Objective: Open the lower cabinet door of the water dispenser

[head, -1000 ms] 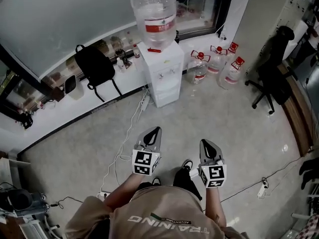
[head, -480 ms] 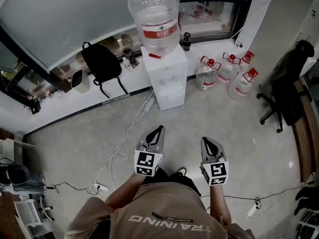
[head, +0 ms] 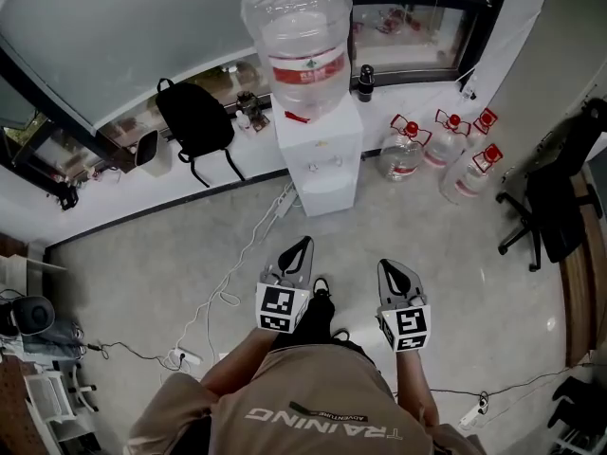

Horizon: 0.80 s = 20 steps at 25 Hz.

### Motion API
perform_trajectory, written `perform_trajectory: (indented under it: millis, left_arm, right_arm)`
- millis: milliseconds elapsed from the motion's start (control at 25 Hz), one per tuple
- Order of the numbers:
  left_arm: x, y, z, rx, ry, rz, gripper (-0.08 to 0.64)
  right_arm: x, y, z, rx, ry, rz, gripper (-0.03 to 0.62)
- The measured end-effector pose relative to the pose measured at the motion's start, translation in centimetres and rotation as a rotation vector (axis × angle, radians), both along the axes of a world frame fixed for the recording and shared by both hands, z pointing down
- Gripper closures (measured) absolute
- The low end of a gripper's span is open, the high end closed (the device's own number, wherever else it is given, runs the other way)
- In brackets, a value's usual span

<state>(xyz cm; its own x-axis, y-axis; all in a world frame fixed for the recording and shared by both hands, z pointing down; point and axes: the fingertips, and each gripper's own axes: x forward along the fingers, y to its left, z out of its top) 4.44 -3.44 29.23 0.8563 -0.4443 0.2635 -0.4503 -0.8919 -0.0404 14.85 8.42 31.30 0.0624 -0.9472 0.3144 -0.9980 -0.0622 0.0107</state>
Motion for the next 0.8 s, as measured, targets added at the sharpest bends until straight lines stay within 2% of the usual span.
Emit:
perform_trajectory:
  millis: [280,520,800]
  left_arm:
    - [4.8,-6.9,-1.4,0.006,0.032,0.035,0.552]
    - [7.3,-13.4,-2.4,0.034,0.04,0.045,0.552]
    - [8.8,-16.5,-2.5,0.021,0.043,0.005,0.552]
  right_arm:
    - [3.3,-7.4,-2.2,0.006,0.047,-0.014,0.583]
    - [6.1,-13.0,-3.9,0.057,0.069,0.01,0.581]
    - [7.7,-17.6,-3.9,0.086,0.057,-0.043,0.581]
